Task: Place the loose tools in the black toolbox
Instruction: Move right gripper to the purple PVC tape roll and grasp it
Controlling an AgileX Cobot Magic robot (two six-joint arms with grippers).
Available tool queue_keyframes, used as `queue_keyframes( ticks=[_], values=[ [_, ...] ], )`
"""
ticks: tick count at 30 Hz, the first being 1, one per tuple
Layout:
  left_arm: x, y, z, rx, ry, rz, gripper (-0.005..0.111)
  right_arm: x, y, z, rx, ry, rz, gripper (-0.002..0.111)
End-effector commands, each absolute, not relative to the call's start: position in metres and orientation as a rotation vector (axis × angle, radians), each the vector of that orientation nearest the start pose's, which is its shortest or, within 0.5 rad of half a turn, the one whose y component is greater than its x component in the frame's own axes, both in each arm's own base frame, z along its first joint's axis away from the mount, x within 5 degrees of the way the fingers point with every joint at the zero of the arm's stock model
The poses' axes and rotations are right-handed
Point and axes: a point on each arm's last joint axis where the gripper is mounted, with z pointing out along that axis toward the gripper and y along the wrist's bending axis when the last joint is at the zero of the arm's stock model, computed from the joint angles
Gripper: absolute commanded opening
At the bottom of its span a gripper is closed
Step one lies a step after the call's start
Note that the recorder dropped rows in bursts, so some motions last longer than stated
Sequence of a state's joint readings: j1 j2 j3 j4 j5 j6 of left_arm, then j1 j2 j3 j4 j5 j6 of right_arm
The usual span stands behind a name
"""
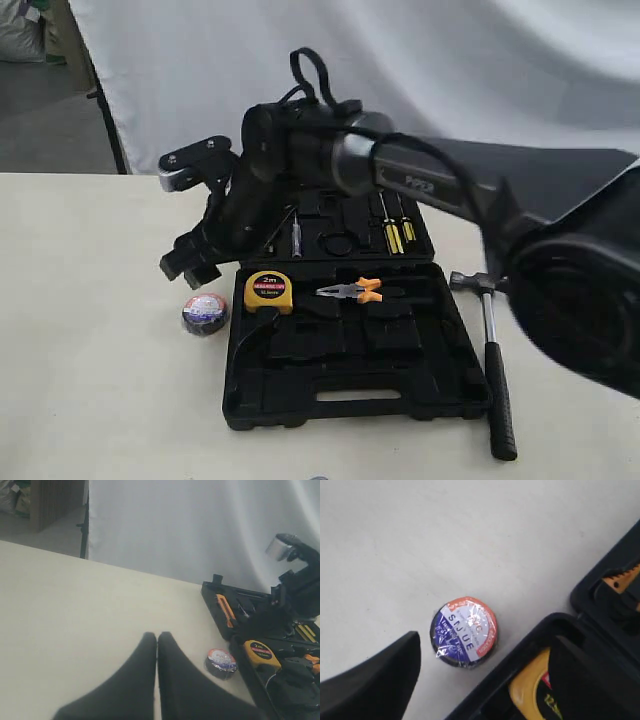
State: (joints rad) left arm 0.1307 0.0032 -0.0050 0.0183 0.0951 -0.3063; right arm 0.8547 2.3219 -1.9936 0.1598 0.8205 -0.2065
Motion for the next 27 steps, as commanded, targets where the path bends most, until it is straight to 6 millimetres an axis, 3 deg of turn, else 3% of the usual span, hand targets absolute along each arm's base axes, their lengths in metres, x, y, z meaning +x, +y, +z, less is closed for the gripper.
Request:
queue_keyframes(
  ticks=[1, 7, 11, 19, 22, 27],
  values=[
    [0.055, 0.009, 0.208, -0.346, 1.526, -0.103, 0.001, 0.333, 0.413, 0.156, -1.411, 2.298, 0.368, 0.068],
    [0.055, 0.009, 0.208, -0.346, 1.526, -0.103, 0.001, 0.329, 0.43, 0.13, -1.494, 2.263, 0.352, 0.068],
    [0.055, 0.009, 0.208, -0.346, 1.526, -0.103, 0.001, 0.329, 0.429, 0.118, -1.515, 2.278, 0.321, 0.068],
    [0.055, 0.009, 0.208, -0.346, 1.526, -0.103, 0.001, 0.328, 0.429, 0.123, -1.534, 2.3, 0.321, 0.066],
    [0.055, 0.009, 0.208, -0.346, 1.526, -0.103, 0.001, 0.328, 0.429, 0.129, -1.541, 2.312, 0.321, 0.056],
    [0.055, 0.009, 0.208, -0.346, 1.526, -0.103, 0.001, 0.328, 0.432, 0.144, -1.522, 2.317, 0.347, 0.023]
  ],
)
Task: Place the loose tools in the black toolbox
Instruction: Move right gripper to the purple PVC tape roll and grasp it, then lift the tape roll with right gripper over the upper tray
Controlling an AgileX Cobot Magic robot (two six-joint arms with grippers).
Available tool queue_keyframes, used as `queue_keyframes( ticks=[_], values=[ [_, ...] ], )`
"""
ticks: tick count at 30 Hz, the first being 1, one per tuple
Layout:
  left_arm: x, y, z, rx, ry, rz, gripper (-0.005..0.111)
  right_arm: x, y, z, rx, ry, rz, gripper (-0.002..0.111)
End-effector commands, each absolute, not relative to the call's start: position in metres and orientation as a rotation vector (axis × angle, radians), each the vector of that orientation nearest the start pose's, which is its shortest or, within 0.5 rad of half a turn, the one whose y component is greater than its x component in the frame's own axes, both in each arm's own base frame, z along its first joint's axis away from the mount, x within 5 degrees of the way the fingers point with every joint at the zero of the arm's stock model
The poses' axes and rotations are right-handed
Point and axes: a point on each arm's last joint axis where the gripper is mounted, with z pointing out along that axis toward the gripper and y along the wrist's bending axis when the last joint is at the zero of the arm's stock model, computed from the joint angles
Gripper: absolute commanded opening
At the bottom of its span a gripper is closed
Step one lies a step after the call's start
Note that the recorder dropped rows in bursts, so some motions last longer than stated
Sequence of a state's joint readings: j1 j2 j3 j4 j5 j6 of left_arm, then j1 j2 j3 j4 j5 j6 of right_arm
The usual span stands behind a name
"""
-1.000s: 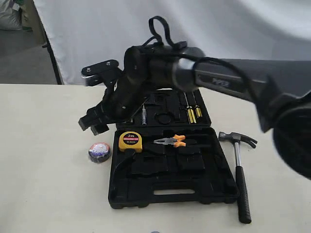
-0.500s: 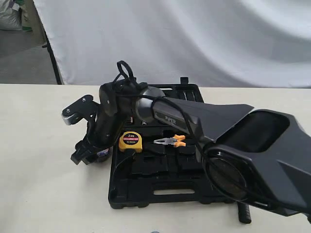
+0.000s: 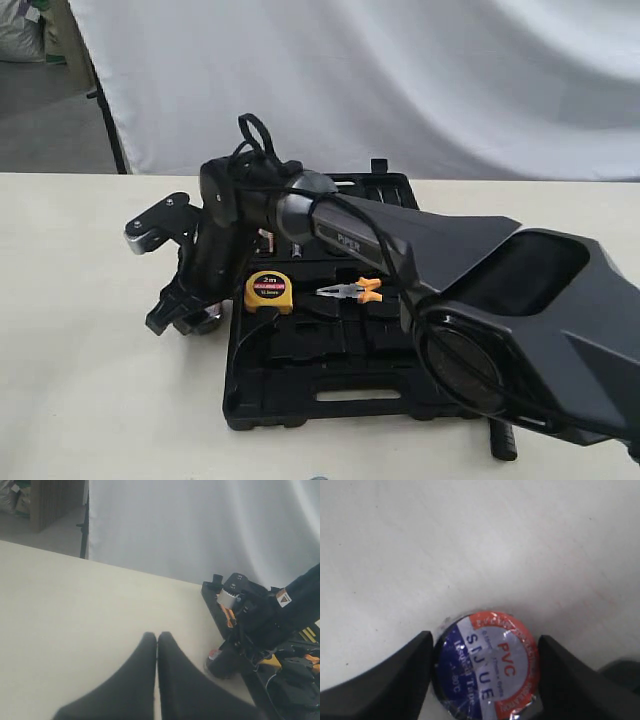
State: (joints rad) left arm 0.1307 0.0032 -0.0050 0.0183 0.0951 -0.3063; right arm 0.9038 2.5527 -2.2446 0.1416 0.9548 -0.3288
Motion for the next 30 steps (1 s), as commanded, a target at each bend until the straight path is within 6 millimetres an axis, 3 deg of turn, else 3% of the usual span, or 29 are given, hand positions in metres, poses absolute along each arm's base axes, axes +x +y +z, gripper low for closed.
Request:
queue_keyframes(
  ticks=[1, 4, 13, 21, 26, 30],
  values=[
    [0.055, 0.009, 0.208, -0.346, 1.526, -0.103, 0.001, 0.328, 0.433, 0.147, -1.508, 2.323, 0.36, 0.016],
    [0.055, 0.009, 0.208, -0.346, 1.526, -0.103, 0.001, 0.329, 0.434, 0.154, -1.474, 2.326, 0.382, 0.0],
    [0.055, 0.009, 0.208, -0.346, 1.526, -0.103, 0.001, 0.328, 0.433, 0.178, -1.491, 2.339, 0.385, 0.0],
    [0.055, 0.009, 0.208, -0.346, 1.526, -0.103, 0.001, 0.33, 0.434, 0.169, -1.499, 2.349, 0.368, 0.0],
    [0.055, 0.009, 0.208, -0.346, 1.526, -0.103, 0.001, 0.345, 0.41, 0.198, -1.347, 2.382, 0.066, 0.0],
    [0.055, 0.009, 0.208, -0.346, 1.526, -0.103, 0.001, 0.359, 0.392, 0.199, -1.299, 2.465, 0.095, 0.0]
  ],
)
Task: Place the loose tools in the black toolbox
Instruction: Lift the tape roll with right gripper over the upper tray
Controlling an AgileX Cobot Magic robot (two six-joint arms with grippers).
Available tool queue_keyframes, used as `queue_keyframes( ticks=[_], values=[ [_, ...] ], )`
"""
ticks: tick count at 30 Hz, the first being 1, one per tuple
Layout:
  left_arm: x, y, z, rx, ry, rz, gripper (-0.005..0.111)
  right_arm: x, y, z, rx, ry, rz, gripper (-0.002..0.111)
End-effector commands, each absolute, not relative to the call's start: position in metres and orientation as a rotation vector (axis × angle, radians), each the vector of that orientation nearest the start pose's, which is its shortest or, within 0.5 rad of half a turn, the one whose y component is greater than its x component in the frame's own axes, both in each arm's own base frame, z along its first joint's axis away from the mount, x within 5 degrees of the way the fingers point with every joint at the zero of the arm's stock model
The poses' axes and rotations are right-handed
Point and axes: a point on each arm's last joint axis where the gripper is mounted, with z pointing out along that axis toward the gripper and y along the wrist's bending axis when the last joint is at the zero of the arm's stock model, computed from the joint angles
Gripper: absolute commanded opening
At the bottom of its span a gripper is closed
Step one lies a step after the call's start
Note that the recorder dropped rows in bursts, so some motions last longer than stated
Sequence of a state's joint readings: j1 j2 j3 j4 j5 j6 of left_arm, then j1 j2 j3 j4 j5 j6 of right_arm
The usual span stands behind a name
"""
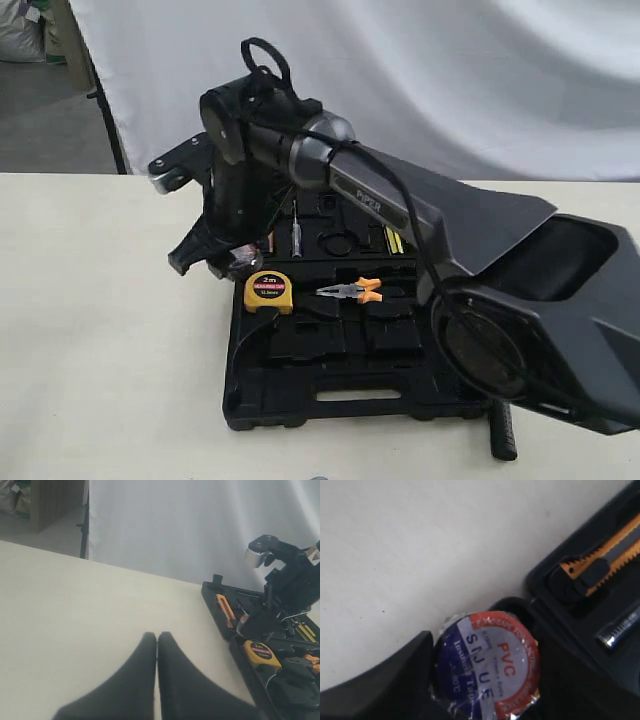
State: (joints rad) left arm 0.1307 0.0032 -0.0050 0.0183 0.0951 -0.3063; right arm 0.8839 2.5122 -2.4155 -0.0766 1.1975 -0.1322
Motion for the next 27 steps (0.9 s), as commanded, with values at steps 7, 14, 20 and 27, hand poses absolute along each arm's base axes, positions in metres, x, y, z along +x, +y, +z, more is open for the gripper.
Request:
queue_keyframes(
  ticks=[7, 14, 20, 27],
  values=[
    [0.055, 0.009, 0.208, -0.346, 1.526, -0.103, 0.001, 0.367, 0.374, 0.198, -1.293, 2.52, 0.135, 0.0],
    [0.055, 0.009, 0.208, -0.346, 1.526, -0.103, 0.001, 0.379, 0.332, 0.194, -1.209, 2.602, 0.114, 0.0],
    [0.055, 0.009, 0.208, -0.346, 1.526, -0.103, 0.001, 0.389, 0.294, 0.199, -1.072, 2.545, 0.134, 0.0],
    [0.055, 0.009, 0.208, -0.346, 1.526, -0.103, 0.001, 0.402, 0.253, 0.192, -0.894, 2.582, 0.155, 0.0]
  ],
)
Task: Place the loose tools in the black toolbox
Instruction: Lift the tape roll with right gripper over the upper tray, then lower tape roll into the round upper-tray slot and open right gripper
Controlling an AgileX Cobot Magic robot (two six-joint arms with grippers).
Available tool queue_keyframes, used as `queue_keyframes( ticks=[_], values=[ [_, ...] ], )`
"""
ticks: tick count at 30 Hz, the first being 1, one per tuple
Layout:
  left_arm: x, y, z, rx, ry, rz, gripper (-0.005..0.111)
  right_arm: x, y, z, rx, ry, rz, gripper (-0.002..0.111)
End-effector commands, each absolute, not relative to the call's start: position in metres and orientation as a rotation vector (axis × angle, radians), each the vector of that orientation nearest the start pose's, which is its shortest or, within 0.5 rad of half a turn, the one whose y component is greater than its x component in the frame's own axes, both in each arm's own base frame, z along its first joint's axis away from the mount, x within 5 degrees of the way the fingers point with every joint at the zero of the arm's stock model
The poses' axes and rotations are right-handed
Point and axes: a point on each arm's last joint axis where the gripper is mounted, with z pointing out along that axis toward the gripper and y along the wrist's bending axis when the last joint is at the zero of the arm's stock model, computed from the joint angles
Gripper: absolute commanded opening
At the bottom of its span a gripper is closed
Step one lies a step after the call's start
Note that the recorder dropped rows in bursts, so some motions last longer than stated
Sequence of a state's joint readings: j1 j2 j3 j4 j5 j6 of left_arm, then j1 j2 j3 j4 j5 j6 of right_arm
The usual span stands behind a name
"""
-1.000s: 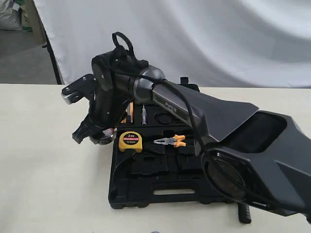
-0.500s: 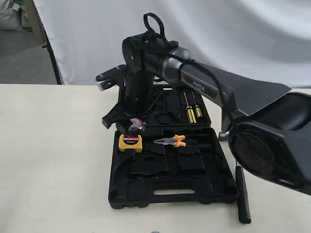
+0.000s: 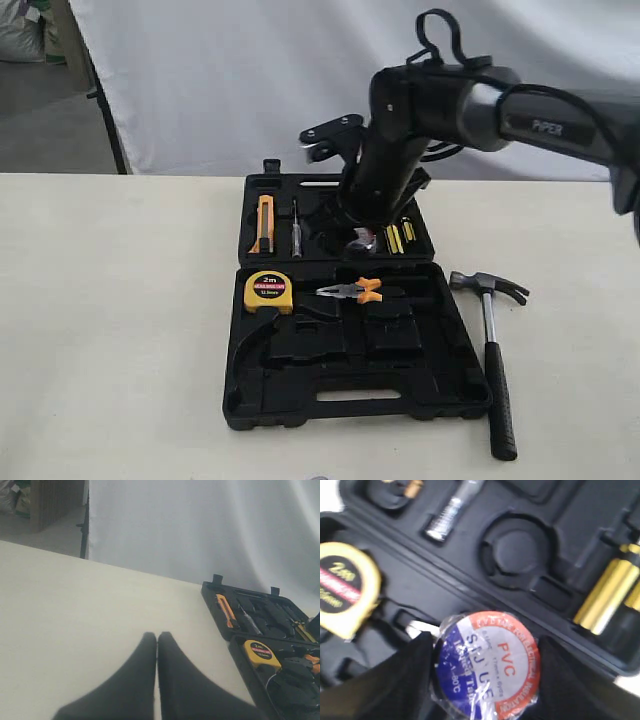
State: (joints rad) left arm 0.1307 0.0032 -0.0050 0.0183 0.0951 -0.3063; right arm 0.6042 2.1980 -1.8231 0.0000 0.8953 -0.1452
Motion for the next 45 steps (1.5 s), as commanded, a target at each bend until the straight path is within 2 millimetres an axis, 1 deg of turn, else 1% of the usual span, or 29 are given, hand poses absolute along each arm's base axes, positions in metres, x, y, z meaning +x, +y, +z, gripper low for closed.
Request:
queue_keyframes(
  ticks=[1, 5, 9, 11, 20, 28, 32, 45],
  values=[
    [0.055, 0.009, 0.208, -0.346, 1.526, -0.103, 0.001, 0.404, 0.252, 0.188, -0.875, 2.58, 0.168, 0.0],
    [0.055, 0.009, 0.208, -0.346, 1.526, -0.103, 0.001, 0.409, 0.253, 0.183, -0.814, 2.505, 0.215, 0.0],
    [0.055, 0.009, 0.208, -0.346, 1.526, -0.103, 0.001, 0.413, 0.259, 0.183, -0.766, 2.428, 0.262, 0.0],
    [0.055, 0.009, 0.208, -0.346, 1.526, -0.103, 0.001, 0.417, 0.262, 0.179, -0.749, 2.393, 0.27, 0.0],
    [0.055, 0.009, 0.208, -0.346, 1.526, -0.103, 0.001, 0.428, 0.268, 0.138, -0.654, 2.4, 0.303, 0.0],
    [0.055, 0.009, 0.208, -0.346, 1.526, -0.103, 0.001, 0.431, 0.269, 0.12, -0.651, 2.408, 0.298, 0.0],
    [0.055, 0.009, 0.208, -0.346, 1.526, -0.103, 0.001, 0.432, 0.271, 0.116, -0.595, 2.398, 0.34, 0.0],
    [0.055, 0.009, 0.208, -0.346, 1.526, -0.103, 0.001, 0.434, 0.272, 0.117, -0.573, 2.379, 0.349, 0.0]
  ],
)
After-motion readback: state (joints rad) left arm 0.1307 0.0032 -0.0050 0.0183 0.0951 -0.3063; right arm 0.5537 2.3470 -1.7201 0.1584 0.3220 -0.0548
